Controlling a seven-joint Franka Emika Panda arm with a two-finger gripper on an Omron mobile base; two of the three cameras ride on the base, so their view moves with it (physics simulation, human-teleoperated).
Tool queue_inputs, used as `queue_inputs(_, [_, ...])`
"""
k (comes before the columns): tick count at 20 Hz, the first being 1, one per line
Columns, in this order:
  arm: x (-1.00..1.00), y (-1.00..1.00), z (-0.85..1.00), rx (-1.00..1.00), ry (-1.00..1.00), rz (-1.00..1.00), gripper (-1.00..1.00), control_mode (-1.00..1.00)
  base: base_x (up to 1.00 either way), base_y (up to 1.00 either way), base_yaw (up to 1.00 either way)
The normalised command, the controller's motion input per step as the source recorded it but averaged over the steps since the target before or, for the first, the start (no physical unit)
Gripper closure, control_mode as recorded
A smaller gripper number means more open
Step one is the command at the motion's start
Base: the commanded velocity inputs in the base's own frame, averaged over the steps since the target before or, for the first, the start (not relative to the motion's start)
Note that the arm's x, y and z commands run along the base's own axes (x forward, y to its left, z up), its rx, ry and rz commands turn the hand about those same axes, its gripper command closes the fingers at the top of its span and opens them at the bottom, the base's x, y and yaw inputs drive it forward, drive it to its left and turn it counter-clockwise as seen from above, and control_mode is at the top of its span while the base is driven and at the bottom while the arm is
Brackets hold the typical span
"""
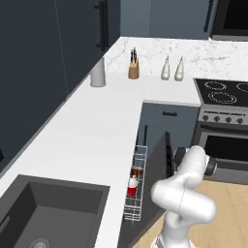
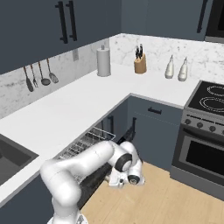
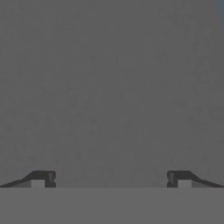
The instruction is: Pick up the cup and bowl from the counter, place them in the dishwasher, and close the dishwasher door.
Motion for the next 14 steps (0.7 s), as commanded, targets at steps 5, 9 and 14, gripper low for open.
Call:
queue_inputs(5, [0.0,1.0,0.28,0.39,-0.09,-0.01,-1.0,-1.0,0.0,0.0,0.0])
queue_inputs(9, [0.0,1.0,0.0,0.33,-0.13,-0.21,-1.0,-1.0,0.0,0.0,0.0])
queue_inputs(14, [0.0,1.0,0.0,0.29,-0.11,-0.26,-1.0,-1.0,0.0,0.0,0.0])
